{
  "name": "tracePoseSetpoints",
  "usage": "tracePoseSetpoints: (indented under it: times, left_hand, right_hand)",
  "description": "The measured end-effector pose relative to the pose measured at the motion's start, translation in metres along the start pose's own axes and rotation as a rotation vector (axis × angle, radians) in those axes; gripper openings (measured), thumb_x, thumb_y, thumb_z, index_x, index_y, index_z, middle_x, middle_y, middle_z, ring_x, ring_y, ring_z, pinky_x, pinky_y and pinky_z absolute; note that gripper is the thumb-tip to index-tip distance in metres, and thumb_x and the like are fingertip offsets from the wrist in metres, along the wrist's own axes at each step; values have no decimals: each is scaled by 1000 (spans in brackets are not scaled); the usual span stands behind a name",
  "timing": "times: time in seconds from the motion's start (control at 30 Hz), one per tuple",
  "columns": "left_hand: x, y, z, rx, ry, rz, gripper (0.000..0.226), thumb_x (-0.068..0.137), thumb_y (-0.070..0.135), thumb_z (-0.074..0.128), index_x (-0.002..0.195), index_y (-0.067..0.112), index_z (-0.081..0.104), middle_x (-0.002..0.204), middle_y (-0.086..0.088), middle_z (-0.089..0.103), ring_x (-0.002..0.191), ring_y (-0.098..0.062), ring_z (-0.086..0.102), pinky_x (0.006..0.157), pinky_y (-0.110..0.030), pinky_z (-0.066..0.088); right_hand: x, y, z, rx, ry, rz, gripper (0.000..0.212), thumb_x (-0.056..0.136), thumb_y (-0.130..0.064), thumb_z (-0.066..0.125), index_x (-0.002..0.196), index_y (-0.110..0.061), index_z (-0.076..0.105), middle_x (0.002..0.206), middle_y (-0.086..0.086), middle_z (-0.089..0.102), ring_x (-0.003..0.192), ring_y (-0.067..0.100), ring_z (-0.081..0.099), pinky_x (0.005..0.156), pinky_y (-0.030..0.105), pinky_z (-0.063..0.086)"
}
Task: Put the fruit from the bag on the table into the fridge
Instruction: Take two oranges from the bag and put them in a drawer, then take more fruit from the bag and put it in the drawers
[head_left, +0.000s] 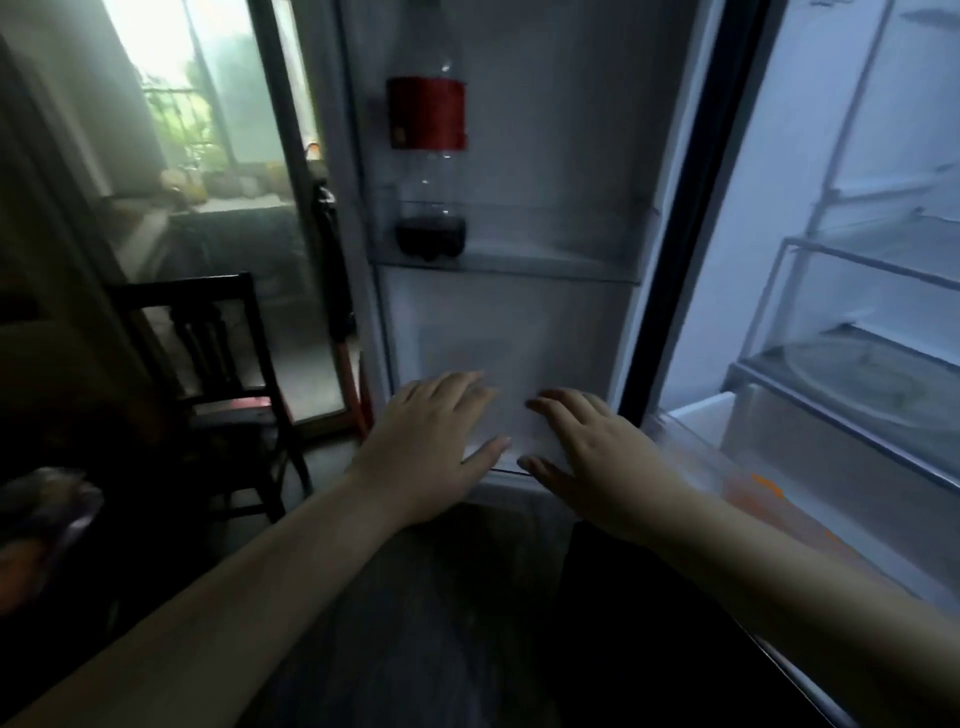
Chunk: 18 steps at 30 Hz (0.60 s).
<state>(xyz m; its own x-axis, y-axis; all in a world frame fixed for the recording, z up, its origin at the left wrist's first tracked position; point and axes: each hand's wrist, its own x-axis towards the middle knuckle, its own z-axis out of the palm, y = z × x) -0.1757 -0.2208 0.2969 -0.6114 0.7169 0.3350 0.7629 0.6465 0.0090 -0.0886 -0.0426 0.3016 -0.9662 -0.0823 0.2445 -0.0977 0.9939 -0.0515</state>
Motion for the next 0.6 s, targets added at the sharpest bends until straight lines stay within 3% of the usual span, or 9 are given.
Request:
tracePoseSetpoints:
  times: [0.13, 0.33, 0.5, 0.6]
  left_hand:
    - [-32, -62, -8, 33, -3, -150, 74, 84, 63, 13, 142, 23, 36, 148, -1, 36, 136, -19, 32, 110, -38, 25]
    - [-85, -177, -17, 119, 47, -357, 59, 84, 55, 36, 125, 18, 56, 129, -4, 57, 116, -25, 55, 95, -40, 43]
    - [-141, -268, -18, 136, 72, -544, 59, 82, 53, 39, 123, 16, 58, 125, -4, 59, 114, -25, 57, 92, -41, 46]
    - [-179, -312, -13, 162, 55, -640, 59, 83, 52, 37, 121, 13, 61, 123, -5, 61, 112, -25, 59, 91, -40, 47]
  right_hand:
    - [57, -46, 15, 50, -36, -127, 66, 93, -58, 36, 147, -25, 20, 153, -5, 24, 138, 13, 26, 109, 27, 28]
    - [155, -140, 40, 139, -51, -310, 70, 89, -56, 42, 148, -24, 21, 151, -4, 30, 135, 14, 33, 107, 30, 33]
    - [223, -231, 70, 188, -96, -462, 68, 92, -48, 48, 148, -24, 20, 152, -4, 29, 138, 12, 26, 102, 16, 19]
    - [254, -282, 95, 206, -103, -529, 66, 92, -49, 48, 147, -23, 22, 151, -2, 31, 137, 15, 29, 107, 26, 28]
